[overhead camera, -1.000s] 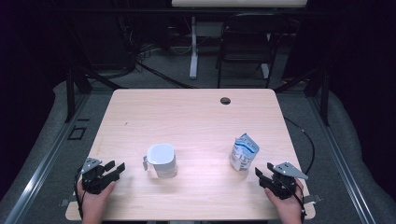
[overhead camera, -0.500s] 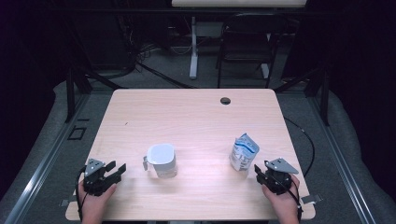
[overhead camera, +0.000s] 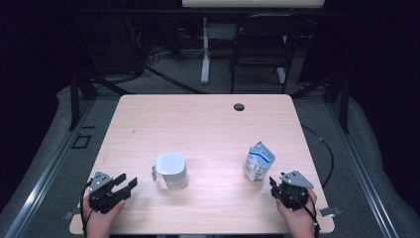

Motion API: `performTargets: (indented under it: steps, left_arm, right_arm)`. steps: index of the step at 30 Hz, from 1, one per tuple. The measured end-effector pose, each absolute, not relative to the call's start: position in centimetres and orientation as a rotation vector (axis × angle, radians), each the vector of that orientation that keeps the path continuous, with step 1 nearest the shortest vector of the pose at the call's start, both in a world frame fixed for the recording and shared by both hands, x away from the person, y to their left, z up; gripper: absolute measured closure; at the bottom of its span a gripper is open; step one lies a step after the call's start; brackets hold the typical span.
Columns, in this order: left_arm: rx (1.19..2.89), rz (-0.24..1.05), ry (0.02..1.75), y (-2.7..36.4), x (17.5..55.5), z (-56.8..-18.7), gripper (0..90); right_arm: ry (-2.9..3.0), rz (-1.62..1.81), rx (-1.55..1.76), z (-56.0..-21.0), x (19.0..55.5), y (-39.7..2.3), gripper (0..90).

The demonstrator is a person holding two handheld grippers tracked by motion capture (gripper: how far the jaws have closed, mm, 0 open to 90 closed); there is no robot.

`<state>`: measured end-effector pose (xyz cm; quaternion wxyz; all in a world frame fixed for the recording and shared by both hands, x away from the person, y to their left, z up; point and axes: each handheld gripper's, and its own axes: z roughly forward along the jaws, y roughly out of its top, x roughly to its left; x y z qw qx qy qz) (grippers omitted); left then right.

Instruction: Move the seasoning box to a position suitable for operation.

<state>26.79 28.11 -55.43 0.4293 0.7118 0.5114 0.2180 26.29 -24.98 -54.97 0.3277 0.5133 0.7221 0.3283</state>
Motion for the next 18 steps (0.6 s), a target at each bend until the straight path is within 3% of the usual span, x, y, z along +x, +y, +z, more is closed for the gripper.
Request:
performTargets:
  steps: [18]
  left_arm:
    - [1.893, 0.535, 1.169, 23.2, 28.6, -55.6, 51.3]
  right_arm:
    - [1.909, 0.902, 1.374, -55.5, 25.8, -25.4, 56.8]
